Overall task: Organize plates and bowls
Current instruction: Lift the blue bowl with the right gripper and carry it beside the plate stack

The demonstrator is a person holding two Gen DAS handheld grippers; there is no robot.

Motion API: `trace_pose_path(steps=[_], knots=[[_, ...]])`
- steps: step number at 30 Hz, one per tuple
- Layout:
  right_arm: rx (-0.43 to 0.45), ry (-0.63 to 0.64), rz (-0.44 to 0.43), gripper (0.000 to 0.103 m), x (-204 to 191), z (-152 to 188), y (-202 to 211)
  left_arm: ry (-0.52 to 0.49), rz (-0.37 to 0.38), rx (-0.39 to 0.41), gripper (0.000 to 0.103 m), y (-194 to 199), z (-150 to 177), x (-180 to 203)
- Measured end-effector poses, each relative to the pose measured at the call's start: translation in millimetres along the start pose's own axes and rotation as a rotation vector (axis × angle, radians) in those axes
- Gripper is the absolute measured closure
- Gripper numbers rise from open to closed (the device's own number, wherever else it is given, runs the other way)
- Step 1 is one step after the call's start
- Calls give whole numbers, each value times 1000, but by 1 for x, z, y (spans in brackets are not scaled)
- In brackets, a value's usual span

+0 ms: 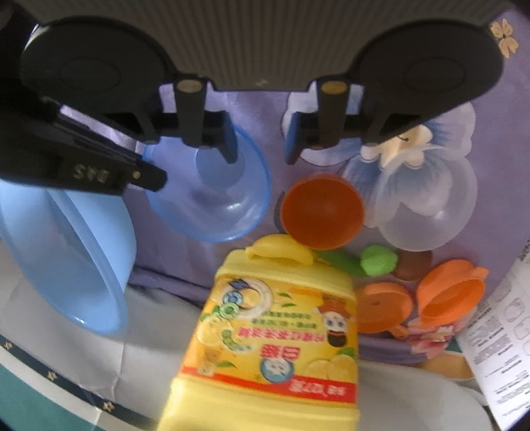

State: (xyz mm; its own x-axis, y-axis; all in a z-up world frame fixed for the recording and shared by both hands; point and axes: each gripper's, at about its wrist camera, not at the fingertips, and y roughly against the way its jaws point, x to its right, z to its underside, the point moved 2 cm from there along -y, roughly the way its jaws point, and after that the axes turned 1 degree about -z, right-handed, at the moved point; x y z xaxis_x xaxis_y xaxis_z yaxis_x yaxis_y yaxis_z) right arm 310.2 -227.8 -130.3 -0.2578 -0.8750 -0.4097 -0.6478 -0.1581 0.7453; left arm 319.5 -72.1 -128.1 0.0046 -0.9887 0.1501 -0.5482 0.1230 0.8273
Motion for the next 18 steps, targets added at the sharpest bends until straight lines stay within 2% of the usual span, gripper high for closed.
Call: trace_pose_path(steps=[1,7,18], knots=[[-3,12,2,96,-2,-1,-4,-7,10,-3,84,-2,0,2],[3,52,16,98,-8,7,-3,-60,4,1,87,0,4,4],[7,74,47,97,-14,44,49,-136,17,-29,87,41,33,3]])
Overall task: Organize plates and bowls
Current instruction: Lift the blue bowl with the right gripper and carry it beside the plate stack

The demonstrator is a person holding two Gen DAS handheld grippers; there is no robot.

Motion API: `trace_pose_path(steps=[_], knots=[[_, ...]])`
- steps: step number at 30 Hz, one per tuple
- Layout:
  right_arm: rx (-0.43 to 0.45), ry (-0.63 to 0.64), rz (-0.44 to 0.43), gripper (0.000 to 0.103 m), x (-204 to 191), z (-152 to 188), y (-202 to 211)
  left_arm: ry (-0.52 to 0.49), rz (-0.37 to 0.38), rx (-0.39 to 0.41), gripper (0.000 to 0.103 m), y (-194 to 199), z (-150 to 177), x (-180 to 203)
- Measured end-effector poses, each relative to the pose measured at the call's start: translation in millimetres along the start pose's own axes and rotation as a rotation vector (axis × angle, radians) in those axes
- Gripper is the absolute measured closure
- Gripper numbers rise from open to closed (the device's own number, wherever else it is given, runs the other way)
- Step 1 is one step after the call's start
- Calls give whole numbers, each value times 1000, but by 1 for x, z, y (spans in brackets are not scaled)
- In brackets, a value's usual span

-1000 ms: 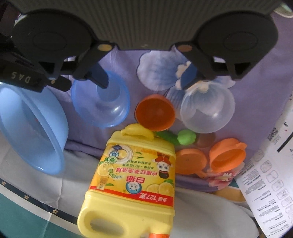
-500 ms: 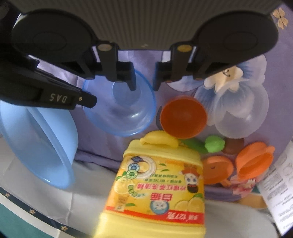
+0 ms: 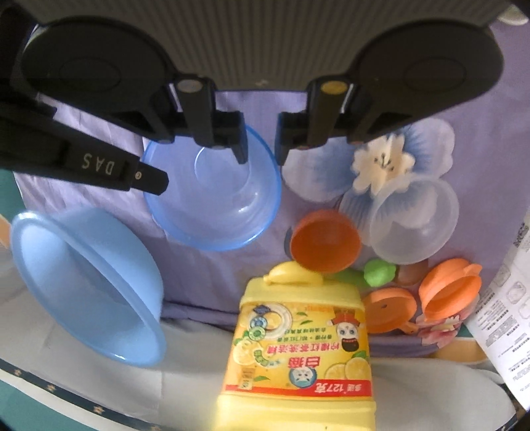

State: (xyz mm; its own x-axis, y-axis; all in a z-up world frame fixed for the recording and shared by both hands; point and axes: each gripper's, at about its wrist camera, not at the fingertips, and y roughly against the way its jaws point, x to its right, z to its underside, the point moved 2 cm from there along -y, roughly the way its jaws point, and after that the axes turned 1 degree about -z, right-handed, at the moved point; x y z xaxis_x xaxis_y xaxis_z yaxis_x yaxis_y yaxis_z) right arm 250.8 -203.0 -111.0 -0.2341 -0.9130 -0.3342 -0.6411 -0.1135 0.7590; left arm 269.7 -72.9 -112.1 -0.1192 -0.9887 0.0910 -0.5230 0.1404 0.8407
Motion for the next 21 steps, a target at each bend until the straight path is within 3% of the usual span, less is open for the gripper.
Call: trace_pose_path(steps=[21], knots=[[-51,21,22,95,-7,123,135,-138,74,-33,86,113,117,-4]])
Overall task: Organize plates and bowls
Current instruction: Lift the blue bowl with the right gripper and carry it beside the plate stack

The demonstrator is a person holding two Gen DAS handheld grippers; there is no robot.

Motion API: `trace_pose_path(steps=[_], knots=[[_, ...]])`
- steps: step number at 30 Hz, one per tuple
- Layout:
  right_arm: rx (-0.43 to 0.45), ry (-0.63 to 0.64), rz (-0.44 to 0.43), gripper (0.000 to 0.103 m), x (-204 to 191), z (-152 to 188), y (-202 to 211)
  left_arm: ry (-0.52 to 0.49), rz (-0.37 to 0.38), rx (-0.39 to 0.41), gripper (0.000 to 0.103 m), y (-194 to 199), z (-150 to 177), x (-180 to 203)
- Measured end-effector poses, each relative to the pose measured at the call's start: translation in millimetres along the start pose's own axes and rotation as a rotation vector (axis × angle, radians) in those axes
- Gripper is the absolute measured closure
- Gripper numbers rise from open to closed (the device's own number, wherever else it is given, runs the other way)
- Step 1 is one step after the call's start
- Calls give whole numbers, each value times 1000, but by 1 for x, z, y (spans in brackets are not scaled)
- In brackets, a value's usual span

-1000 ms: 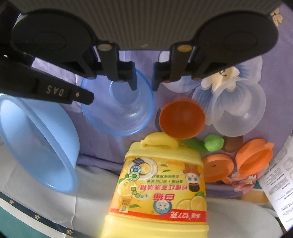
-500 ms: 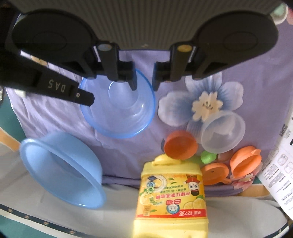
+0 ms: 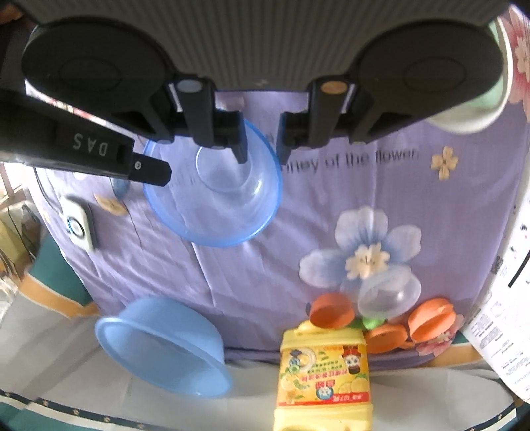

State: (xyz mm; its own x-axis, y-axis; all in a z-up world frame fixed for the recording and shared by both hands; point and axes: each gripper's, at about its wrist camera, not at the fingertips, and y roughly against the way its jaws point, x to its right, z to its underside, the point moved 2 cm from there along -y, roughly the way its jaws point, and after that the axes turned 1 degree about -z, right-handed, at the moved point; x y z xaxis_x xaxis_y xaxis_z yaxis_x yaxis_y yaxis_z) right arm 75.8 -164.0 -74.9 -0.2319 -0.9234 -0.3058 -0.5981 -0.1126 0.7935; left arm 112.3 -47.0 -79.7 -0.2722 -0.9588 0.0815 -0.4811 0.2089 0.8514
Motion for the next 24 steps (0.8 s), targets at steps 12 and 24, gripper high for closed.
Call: trace_pose_path(steps=[12,24], knots=[[-25,18,2,95,1,44,31,-14,12,-30,85,20,48,6],[-86,7,-15,95,0,60,25,7,14,-77,83,15,68,-5]])
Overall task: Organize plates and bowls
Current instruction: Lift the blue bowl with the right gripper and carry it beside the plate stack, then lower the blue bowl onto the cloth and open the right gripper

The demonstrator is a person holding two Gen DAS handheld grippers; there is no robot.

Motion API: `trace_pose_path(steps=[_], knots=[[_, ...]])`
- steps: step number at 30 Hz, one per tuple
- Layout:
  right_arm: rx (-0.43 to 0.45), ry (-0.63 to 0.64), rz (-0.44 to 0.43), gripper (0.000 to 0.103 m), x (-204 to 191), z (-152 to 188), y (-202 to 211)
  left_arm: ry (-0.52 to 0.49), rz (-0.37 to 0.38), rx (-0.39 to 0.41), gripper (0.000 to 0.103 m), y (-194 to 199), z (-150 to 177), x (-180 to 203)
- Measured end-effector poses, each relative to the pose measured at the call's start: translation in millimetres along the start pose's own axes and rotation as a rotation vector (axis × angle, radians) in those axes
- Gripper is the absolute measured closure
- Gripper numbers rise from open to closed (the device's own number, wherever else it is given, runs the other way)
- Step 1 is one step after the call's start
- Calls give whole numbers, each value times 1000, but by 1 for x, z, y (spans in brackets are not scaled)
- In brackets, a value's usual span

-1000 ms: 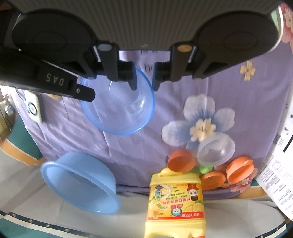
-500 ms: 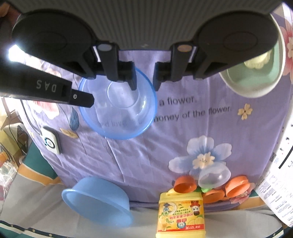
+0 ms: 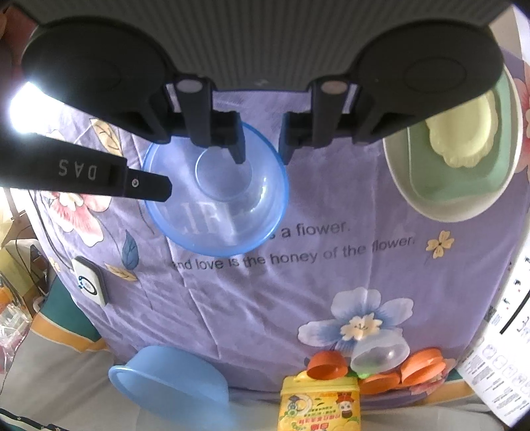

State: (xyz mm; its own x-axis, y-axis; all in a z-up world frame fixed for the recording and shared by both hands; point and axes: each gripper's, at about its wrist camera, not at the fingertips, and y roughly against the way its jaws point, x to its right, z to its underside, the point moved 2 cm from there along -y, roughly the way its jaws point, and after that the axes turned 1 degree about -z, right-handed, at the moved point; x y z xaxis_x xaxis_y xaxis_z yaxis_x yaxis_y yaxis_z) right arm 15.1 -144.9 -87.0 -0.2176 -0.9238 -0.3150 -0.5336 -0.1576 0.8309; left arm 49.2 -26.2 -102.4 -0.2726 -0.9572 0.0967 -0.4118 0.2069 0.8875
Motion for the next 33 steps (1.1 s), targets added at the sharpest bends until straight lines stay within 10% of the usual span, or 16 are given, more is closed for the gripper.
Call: trace_pose_path(steps=[25,27,29,31,33], knots=[[-53,-4,8,92,1,5,-27,-16,-26,-27,81,-21,4,-6],[-53,-3,8,90,0,5,-27,-18,-31,-19,74,-20,4,-6],[-51,-6,5,75,0,5,-26,-19,-44,2,40,-16,3,-7],[-36,-9,-2,36,0,5,-23,-23,-74,42,15,-9,1,-8],[-4,-1,-4,22,-2,4,-16,-26,-94,91,5,0,-1,-9]])
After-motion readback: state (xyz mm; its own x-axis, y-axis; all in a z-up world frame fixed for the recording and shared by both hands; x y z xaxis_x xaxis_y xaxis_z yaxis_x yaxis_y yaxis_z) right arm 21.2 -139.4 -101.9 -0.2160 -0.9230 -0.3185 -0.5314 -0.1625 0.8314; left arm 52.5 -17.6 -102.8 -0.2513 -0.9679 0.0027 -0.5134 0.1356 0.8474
